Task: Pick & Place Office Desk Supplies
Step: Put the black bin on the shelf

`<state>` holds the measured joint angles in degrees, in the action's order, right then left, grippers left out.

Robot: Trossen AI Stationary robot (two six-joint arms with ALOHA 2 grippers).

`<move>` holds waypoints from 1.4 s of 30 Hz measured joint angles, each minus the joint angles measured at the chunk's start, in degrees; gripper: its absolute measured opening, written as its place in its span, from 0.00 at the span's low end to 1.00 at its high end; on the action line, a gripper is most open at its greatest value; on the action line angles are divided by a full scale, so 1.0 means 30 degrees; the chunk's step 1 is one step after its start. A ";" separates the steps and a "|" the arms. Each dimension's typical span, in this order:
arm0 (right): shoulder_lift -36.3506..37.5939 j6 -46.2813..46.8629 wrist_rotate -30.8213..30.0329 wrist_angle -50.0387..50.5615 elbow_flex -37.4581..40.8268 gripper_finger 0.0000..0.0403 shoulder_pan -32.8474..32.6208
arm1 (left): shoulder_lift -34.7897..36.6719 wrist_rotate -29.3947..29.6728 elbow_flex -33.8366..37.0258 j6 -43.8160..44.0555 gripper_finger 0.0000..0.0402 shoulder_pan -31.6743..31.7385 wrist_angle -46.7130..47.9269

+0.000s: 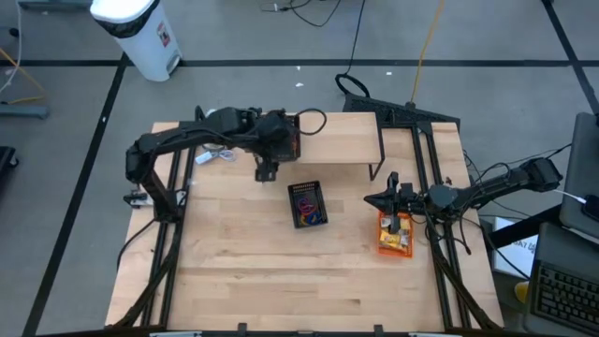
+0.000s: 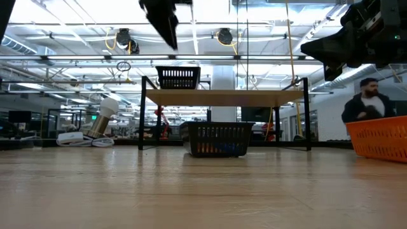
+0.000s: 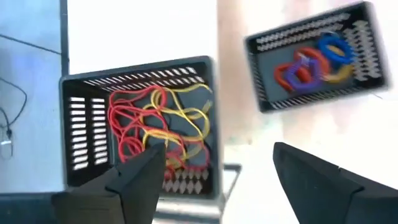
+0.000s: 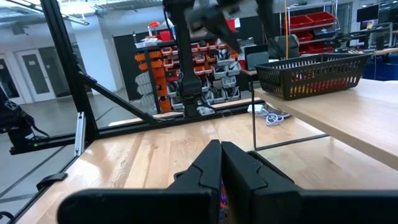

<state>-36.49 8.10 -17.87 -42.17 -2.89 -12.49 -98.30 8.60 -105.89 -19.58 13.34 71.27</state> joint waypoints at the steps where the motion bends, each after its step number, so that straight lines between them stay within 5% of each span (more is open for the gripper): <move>1: -0.0007 -0.0004 0.0000 0.0007 0.0004 0.00 0.0000 | 0.0027 -0.0001 -0.0747 -0.0017 0.75 -0.0246 0.0845; 7: 0.0000 -0.0153 -0.0007 0.0059 -0.0002 0.00 0.0001 | 0.2141 0.0037 -0.3137 -0.0376 0.70 -0.2095 0.2539; 14: -0.0007 -0.0121 -0.0007 0.0090 0.0002 0.00 0.0000 | 0.7385 -0.0219 -0.1229 0.1432 0.45 -0.2829 0.0883; 23: -0.0015 -0.0096 -0.0007 0.0113 0.0004 0.00 0.0000 | 1.7032 0.0692 1.0704 0.4228 0.03 -0.4500 -0.8222; 33: -0.0015 -0.0429 -0.0022 0.0124 -0.0002 0.00 0.0006 | 2.2647 0.0146 2.4030 0.4795 0.01 -0.5521 -2.0282; 42: -0.0029 -0.0987 -0.0017 0.0304 -0.0003 0.00 0.0003 | 2.8116 -0.0006 2.8984 0.4937 0.01 -0.5514 -2.2439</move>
<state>-36.58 5.14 -17.92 -41.26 -2.90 -12.48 -13.95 8.58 -18.94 -4.77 -3.20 3.95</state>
